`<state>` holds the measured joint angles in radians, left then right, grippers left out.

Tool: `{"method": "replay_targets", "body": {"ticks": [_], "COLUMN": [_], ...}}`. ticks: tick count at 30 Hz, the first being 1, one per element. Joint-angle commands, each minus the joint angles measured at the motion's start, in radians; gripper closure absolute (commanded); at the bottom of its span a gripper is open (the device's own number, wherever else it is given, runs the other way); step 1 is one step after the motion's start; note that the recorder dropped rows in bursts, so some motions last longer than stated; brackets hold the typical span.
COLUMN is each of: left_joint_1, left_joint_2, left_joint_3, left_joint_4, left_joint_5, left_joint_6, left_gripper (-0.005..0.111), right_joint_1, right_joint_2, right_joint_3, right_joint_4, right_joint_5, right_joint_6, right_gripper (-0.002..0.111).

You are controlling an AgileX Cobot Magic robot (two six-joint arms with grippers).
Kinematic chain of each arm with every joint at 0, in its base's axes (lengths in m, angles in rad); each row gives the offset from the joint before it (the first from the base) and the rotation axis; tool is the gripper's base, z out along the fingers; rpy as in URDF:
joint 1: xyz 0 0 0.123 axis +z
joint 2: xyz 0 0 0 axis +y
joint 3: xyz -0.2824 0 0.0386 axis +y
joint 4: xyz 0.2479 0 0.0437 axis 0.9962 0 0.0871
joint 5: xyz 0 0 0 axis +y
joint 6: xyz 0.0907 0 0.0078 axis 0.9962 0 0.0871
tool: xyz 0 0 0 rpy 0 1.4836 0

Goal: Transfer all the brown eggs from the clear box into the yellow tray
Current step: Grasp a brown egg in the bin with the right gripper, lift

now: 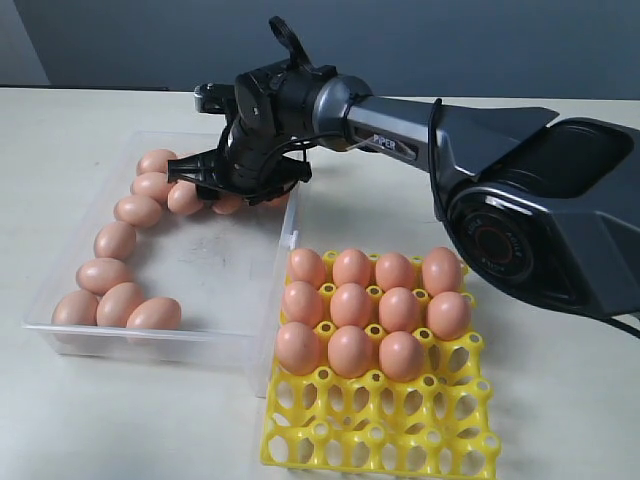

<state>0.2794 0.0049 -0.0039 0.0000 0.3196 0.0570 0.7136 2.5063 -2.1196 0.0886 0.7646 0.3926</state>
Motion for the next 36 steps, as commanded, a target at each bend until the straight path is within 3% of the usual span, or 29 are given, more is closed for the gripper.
{"method": "replay_targets", "body": {"ticks": [1,4,18,26,29,32,36], "left_joint_1": [-0.005,-0.005,-0.005,-0.005,-0.005,-0.005,-0.005], "left_joint_2": [-0.005,-0.005,-0.005,-0.005,-0.005,-0.005,-0.005], "left_joint_3": [0.004,0.004,0.004,0.004,0.004,0.004,0.004], "left_joint_4": [0.0,0.0,0.0,0.0,0.0,0.0,0.0], "left_joint_5": [-0.011,-0.011,-0.011,-0.011,-0.011,-0.011,-0.011], "left_joint_6": [0.0,0.0,0.0,0.0,0.0,0.0,0.0], "left_gripper": [0.106,0.106,0.106,0.106,0.106,0.106,0.106], "right_joint_1": [0.006,0.023,0.093,0.095,0.095,0.093,0.093], "right_joint_2": [-0.041,-0.08,-0.326,-0.709,-0.875,-1.153,-1.426], "right_joint_3": [-0.008,-0.008,0.026,0.542,0.802,1.228,1.516], "right_joint_4": [-0.018,-0.032,-0.18,-0.248,-0.248,-0.248,-0.248], "right_joint_5": [-0.014,-0.013,-0.069,-0.373,-0.552,-0.814,-0.84], "right_joint_6": [-0.03,-0.118,-0.124,-0.12,-0.12,-0.13,-0.263], "right_gripper": [0.108,0.108,0.108,0.108,0.108,0.108,0.108]}}
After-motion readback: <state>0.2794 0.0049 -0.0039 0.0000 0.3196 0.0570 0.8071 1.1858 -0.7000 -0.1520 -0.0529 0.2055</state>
